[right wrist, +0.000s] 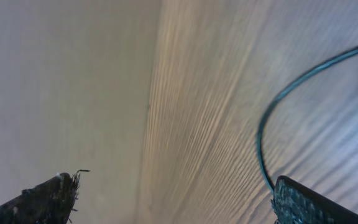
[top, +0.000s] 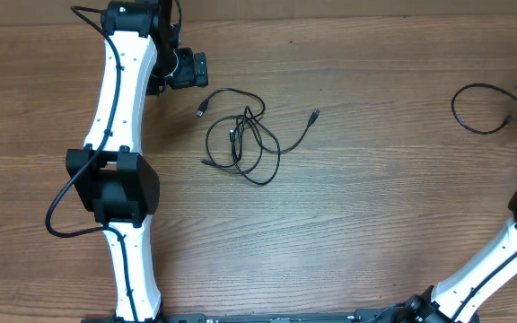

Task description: Untangle cables

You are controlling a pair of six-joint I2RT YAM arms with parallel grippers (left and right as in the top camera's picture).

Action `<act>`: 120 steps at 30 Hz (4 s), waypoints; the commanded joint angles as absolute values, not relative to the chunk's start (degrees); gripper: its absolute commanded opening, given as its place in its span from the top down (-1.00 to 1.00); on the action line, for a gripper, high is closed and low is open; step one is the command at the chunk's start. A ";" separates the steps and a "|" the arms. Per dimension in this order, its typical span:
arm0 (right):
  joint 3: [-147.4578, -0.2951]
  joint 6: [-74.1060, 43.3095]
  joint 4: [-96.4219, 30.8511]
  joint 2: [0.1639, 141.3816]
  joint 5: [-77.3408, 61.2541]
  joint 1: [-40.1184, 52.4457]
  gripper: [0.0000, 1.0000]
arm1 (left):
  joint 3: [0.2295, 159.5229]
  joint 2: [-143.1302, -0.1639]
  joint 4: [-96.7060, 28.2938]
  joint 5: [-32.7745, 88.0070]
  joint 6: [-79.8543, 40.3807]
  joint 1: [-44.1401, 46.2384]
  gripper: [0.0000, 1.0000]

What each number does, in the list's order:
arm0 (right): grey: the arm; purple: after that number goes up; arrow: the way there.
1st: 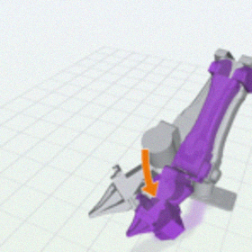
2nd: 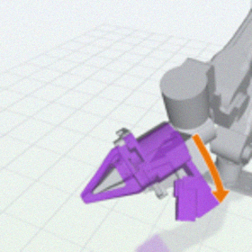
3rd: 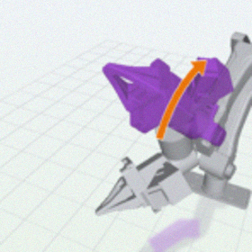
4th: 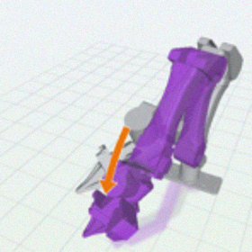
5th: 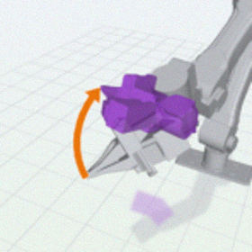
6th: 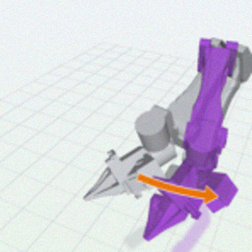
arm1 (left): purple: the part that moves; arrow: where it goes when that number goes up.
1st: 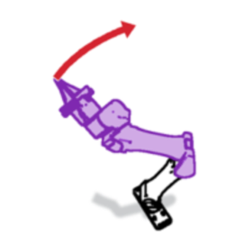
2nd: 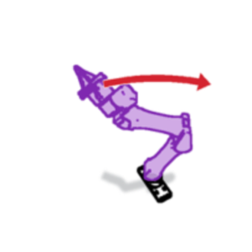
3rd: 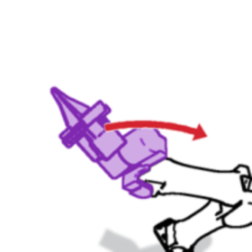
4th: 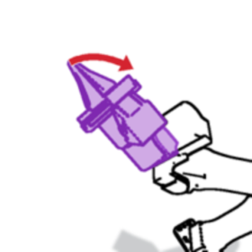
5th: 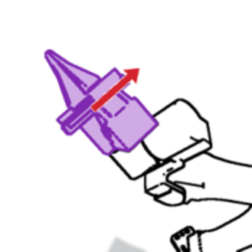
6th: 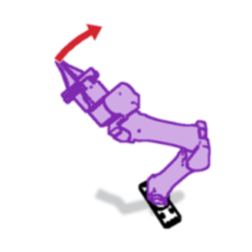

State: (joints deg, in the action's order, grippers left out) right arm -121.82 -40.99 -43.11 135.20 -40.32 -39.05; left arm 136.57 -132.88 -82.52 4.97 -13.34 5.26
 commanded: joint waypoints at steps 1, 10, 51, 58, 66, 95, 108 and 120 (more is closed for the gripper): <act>-122.58 -36.32 -42.70 134.58 -48.86 -37.85 -1.00 | 137.88 -132.97 -82.59 5.58 -12.67 5.69 -0.99; -122.65 -24.93 -54.06 130.47 -37.76 -34.37 -0.99 | 137.88 -132.97 -82.48 5.58 -12.64 5.72 -0.99; -122.65 -21.96 -87.81 103.28 -18.90 -18.70 -1.00 | 110.63 -93.36 -74.30 -1.72 -13.76 20.91 -1.00; -122.65 -22.00 -89.27 103.28 -18.92 -18.57 -1.00 | 73.58 -82.26 -42.63 2.04 -14.68 20.38 -0.99; -122.63 -21.98 -88.71 103.28 -18.83 -14.44 -0.99 | 68.84 -91.92 -28.77 6.07 -21.74 20.23 -0.64; -122.58 -21.98 -88.42 103.31 -13.50 -9.28 -0.99 | 68.84 -106.50 -15.05 19.75 -42.85 15.18 0.28; -119.20 -22.04 -87.11 103.31 -13.56 -9.26 -0.99 | 68.84 -106.52 -15.81 24.08 -42.85 16.80 0.91; -103.50 -21.96 -79.50 103.31 -27.68 -3.27 -1.00 | 71.33 -97.95 -16.71 33.06 -34.04 13.04 0.92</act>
